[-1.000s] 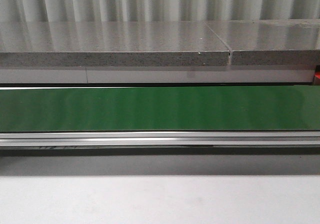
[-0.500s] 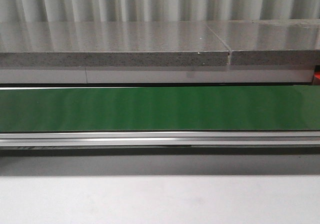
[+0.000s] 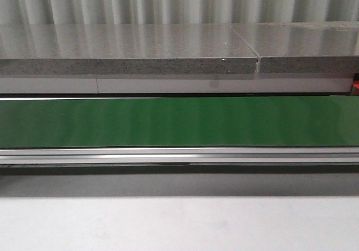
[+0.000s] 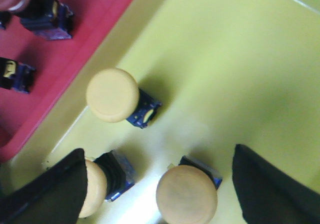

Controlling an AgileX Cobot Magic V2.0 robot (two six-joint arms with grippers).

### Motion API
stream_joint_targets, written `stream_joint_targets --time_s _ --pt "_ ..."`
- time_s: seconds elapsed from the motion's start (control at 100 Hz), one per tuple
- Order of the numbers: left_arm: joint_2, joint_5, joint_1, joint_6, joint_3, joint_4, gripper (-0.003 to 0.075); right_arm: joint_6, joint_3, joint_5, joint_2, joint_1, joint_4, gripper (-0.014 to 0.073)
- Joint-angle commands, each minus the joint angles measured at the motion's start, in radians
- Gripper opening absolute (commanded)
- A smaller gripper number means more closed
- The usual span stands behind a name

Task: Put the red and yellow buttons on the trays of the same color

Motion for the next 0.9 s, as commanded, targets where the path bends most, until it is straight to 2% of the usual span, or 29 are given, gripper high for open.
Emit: stream_joint_targets --time_s 0.0,0.15,0.67,0.89 --pt "0.003 -0.074 -0.006 -0.003 -0.025 -0.024 -0.002 -0.004 -0.042 -0.018 -0.088 0.016 0.014 0.0595" --pt "0.003 -0.074 -0.006 -0.003 -0.025 -0.024 -0.002 -0.004 -0.05 -0.013 -0.166 0.123 0.014 0.0595" --pt "0.003 -0.074 -0.006 -0.003 -0.025 -0.024 -0.002 -0.139 -0.05 -0.032 -0.417 0.658 0.014 0.0595" --pt "0.003 -0.074 -0.006 -0.003 -0.025 -0.024 -0.002 -0.203 -0.029 0.035 -0.498 0.764 0.014 0.0594"
